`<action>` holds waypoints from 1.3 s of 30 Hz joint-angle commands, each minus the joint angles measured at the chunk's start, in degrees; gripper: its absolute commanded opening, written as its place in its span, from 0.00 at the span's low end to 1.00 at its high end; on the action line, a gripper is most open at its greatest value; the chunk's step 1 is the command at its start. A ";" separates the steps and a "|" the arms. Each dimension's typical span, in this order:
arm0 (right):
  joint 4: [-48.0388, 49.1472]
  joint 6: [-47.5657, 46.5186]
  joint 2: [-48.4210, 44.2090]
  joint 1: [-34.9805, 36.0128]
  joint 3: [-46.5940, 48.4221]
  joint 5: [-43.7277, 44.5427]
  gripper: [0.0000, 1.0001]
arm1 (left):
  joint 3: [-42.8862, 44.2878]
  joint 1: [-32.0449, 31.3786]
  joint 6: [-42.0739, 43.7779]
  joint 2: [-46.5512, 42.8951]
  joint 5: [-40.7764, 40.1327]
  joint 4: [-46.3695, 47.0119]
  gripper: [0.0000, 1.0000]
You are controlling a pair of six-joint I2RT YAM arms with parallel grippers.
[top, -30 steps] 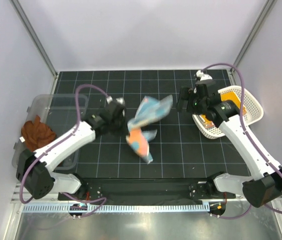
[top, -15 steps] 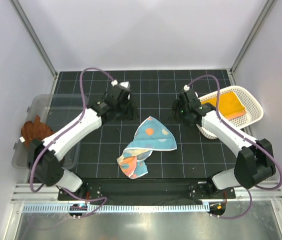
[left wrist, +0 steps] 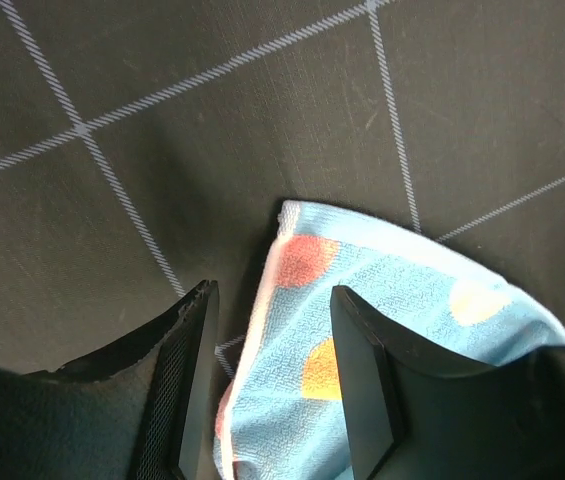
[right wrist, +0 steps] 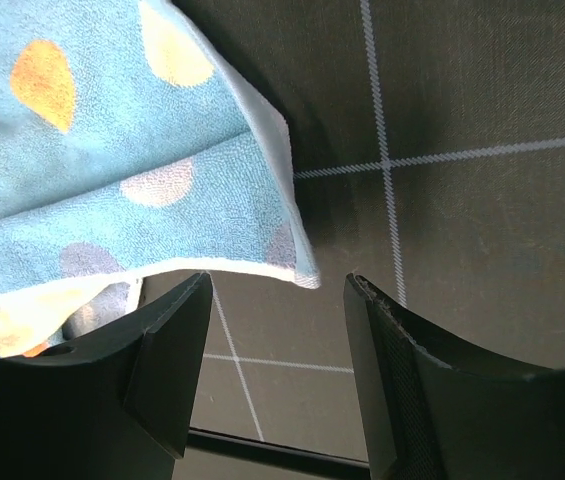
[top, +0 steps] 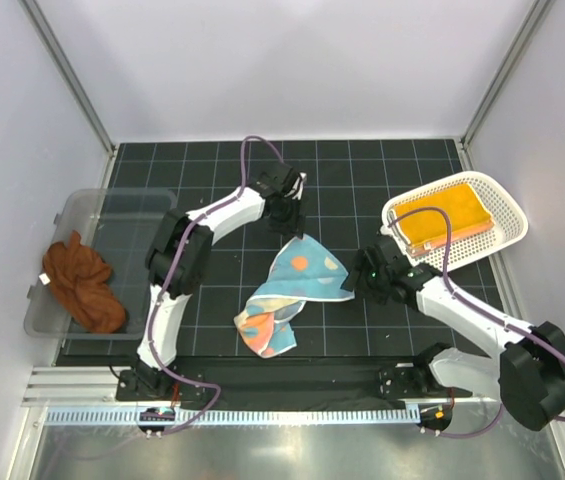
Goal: Fold and stack the towels
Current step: Flatten out the crumpled towel
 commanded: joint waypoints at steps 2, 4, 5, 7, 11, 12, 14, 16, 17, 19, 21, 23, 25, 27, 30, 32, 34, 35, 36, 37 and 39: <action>7.81 5.20 -2.17 0.91 -4.34 -0.56 0.63 | -0.26 -0.04 1.41 1.37 1.57 -0.35 0.52; 9.31 6.34 -2.17 1.09 -5.67 -0.57 0.62 | -0.70 -0.04 1.50 1.72 2.96 0.27 0.52; 10.02 6.61 -1.91 1.27 -6.63 -0.48 0.62 | -0.61 -0.04 1.41 1.90 2.97 0.19 0.52; 11.07 6.87 -2.00 1.27 -7.77 0.05 0.62 | -0.61 -0.04 0.97 2.34 3.15 0.19 0.51; 15.47 6.87 -1.73 1.27 -9.45 -0.04 0.52 | -0.52 -0.04 0.44 3.31 4.72 0.10 0.47; 15.47 6.70 -1.65 1.27 -9.45 -0.04 0.43 | -0.79 -0.04 0.10 3.39 5.08 0.45 0.45; 15.82 5.48 -1.99 1.18 -9.36 0.05 0.30 | -0.79 -0.04 -0.08 3.75 7.00 1.41 0.40; 15.47 4.07 -2.87 1.27 -9.01 0.14 0.10 | -0.53 0.04 -0.61 3.75 9.12 2.73 0.29; 13.91 3.10 -3.14 1.35 -8.49 0.57 0.06 | 0.69 0.04 -1.74 3.83 9.91 2.91 0.17; 10.83 -0.32 -4.27 1.27 -5.60 2.07 0.01 | 1.84 0.31 -3.06 3.14 12.98 3.52 0.00; 8.45 -4.44 -5.68 1.27 -0.96 3.90 0.01 | 2.81 1.01 -4.56 0.17 14.22 3.44 0.00; 3.27 -7.44 -6.30 1.27 3.18 5.93 0.01 | 2.21 1.71 -5.09 -5.79 12.91 2.83 0.00; -1.90 -12.53 -7.09 1.27 9.84 8.74 0.01 | 1.85 2.15 -4.57 -11.08 8.44 0.11 0.00; -4.90 -15.70 -8.05 1.27 14.17 9.72 0.01 | -0.60 2.15 -3.07 -20.36 5.98 -1.04 0.00; -6.94 -23.34 -10.25 1.27 20.68 5.25 0.01 | -5.51 2.15 -3.51 -30.06 1.49 -1.13 0.00; -8.60 -28.36 -11.83 1.27 25.16 -0.64 0.01 | -7.46 2.07 -4.30 -39.37 0.60 -1.05 0.00; -10.62 -29.77 -13.33 1.27 29.80 -2.23 0.01 | -9.91 1.89 -6.14 -47.88 0.34 -1.31 0.00; -11.15 -30.65 -15.07 1.27 31.32 -4.59 0.01 | -10.71 1.89 -7.02 -50.28 0.16 -1.57 0.00; -11.68 -30.74 -16.14 1.27 34.11 -5.39 0.01 | -11.50 1.63 -8.07 -52.57 0.34 -1.75 0.00; -12.73 -30.74 -16.84 1.27 35.45 -6.18 0.01 | -13.08 1.37 -10.00 -57.03 0.69 -1.75 0.00; -13.35 -31.01 -19.47 1.27 37.21 -9.52 0.01 | -14.49 -0.65 -11.76 -60.75 0.52 -1.84 0.00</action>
